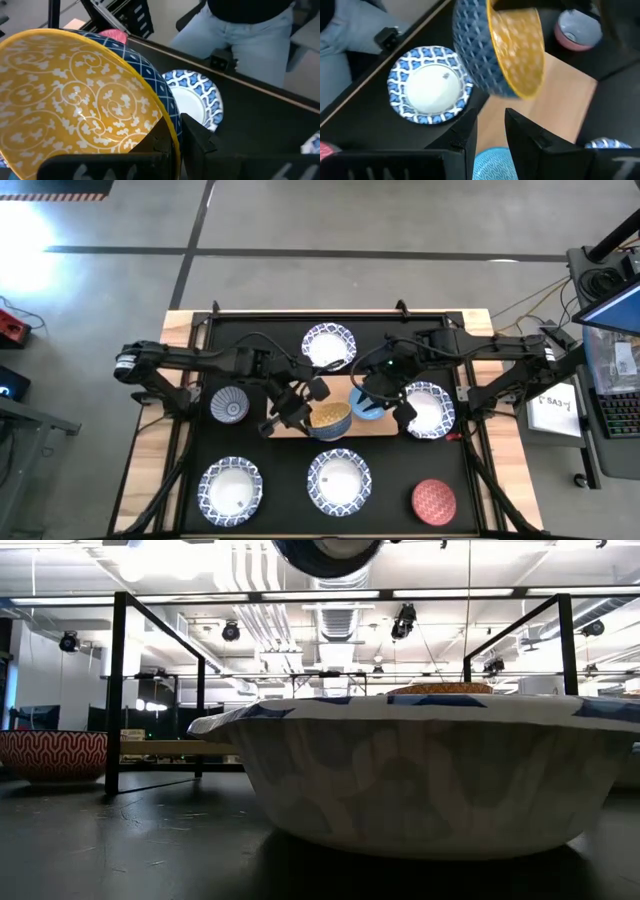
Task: Place and stack bowls onto a shelf
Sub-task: Stack the small yellow and dark blue patterned bowl on top of the small light blue and yellow patterned bowl
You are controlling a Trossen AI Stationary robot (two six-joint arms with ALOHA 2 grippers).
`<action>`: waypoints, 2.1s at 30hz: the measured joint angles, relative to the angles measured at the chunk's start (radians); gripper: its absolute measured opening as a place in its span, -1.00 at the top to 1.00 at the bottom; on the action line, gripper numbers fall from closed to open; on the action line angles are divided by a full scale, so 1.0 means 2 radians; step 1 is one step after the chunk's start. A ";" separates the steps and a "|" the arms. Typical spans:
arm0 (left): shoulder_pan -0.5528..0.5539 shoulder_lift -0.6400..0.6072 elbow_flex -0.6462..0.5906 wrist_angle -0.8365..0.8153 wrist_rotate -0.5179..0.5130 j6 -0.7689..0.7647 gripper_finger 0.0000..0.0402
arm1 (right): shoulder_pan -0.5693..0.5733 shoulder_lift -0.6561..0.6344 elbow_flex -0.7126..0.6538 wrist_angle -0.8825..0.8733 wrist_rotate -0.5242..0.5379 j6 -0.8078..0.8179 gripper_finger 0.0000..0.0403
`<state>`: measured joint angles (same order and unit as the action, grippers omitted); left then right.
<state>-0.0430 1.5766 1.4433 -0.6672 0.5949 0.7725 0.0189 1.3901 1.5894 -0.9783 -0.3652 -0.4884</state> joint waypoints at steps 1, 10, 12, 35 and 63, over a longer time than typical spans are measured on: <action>0.000 0.005 0.000 0.000 0.000 0.002 0.99 | 0.000 0.002 0.000 0.000 -0.007 -0.003 0.56; 0.000 0.024 0.000 0.036 -0.002 0.029 0.99 | 0.000 0.008 0.000 0.019 -0.019 -0.013 0.56; 0.000 0.024 0.000 0.041 -0.002 0.034 0.99 | 0.000 0.009 0.000 0.022 -0.033 -0.014 0.56; -0.001 0.023 0.000 0.064 0.015 0.086 0.97 | 0.000 0.012 0.000 0.030 -0.128 -0.037 0.56; 0.000 0.040 -0.001 0.085 0.013 0.204 0.97 | 0.001 0.058 0.001 0.049 -0.242 -0.065 0.70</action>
<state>-0.0429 1.6563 1.4418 -0.4973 0.6211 1.1798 0.0204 1.5066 1.5917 -0.8798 -0.8501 -0.6181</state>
